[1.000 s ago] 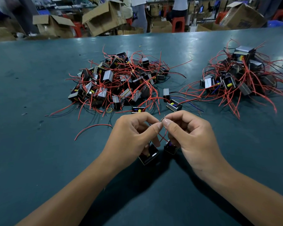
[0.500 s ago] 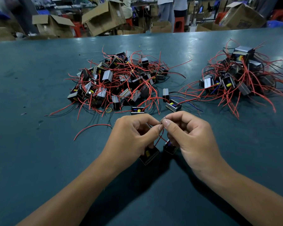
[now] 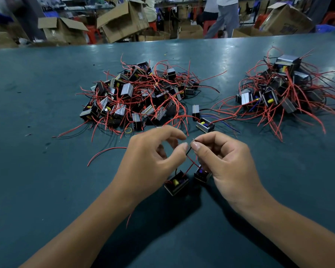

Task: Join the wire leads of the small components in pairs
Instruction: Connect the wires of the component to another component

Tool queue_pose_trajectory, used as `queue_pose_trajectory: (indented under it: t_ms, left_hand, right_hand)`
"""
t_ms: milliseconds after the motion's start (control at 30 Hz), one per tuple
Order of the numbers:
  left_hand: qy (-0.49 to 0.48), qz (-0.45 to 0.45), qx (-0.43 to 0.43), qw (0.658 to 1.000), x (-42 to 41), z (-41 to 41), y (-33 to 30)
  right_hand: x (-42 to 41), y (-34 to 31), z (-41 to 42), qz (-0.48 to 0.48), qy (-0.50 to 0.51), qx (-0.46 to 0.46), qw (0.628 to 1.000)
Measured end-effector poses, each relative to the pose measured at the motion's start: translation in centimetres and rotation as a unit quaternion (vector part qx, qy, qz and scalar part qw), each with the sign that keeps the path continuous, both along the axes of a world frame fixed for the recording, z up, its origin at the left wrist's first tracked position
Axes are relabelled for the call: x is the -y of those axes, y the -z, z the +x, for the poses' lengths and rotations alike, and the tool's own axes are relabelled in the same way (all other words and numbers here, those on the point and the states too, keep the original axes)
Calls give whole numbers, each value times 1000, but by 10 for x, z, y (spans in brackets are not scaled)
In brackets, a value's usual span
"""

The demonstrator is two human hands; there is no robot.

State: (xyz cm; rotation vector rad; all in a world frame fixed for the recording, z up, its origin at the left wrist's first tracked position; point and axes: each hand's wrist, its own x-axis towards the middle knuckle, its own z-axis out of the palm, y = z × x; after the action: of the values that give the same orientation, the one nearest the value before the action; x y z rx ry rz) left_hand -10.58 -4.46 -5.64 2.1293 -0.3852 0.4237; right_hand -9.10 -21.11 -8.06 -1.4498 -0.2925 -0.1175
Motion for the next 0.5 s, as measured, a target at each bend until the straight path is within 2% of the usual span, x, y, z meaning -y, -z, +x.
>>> queue_pose_trajectory:
  t_ms: [67,133,333,500]
  left_hand:
    - [-6,56,65,996,-2,1,-8]
    - [-1,73,80,994,-2,2,-12]
    - [24,36,32,999,0,5,-12]
    - [-1,55,21,998,2,3,-12]
  right_hand:
    - [2,-2,-2,-8,-13,11,1000]
    - [2,-3,-5,-22,-25,24,999]
    - [3,-5,-6,-43,-38,38,998]
    - [3,-4,-8,-90,-16,79,993]
